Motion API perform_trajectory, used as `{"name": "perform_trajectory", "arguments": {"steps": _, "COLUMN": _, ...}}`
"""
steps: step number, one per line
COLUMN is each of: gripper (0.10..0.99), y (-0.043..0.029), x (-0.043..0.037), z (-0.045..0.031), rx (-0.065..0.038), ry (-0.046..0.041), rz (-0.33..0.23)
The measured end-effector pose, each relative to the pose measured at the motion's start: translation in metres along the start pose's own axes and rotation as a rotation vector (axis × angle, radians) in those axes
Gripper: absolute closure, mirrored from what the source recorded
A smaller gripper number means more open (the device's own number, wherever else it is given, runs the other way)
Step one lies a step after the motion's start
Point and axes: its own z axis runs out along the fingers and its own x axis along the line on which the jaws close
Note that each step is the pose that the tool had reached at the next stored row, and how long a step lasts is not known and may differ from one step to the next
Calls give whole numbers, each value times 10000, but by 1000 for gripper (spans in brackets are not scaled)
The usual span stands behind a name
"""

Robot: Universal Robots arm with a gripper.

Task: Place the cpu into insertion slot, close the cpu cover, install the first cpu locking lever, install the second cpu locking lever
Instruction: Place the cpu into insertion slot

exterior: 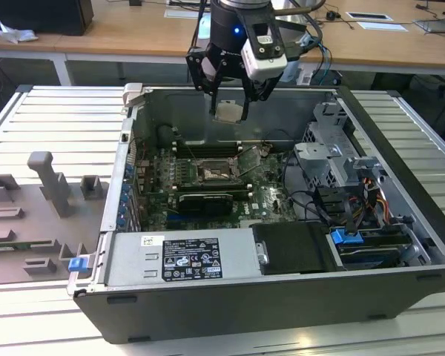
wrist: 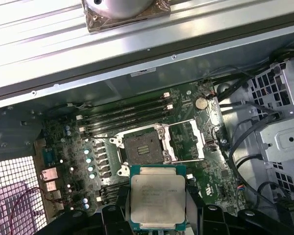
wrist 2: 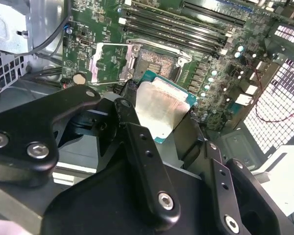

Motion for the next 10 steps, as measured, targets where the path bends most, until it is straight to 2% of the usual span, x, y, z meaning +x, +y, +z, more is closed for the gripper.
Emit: {"name": "perform_trajectory", "arguments": {"steps": 10, "gripper": 545, "y": 0, "x": 0, "z": 4, "rx": 18, "ry": -54, "rz": 562}}
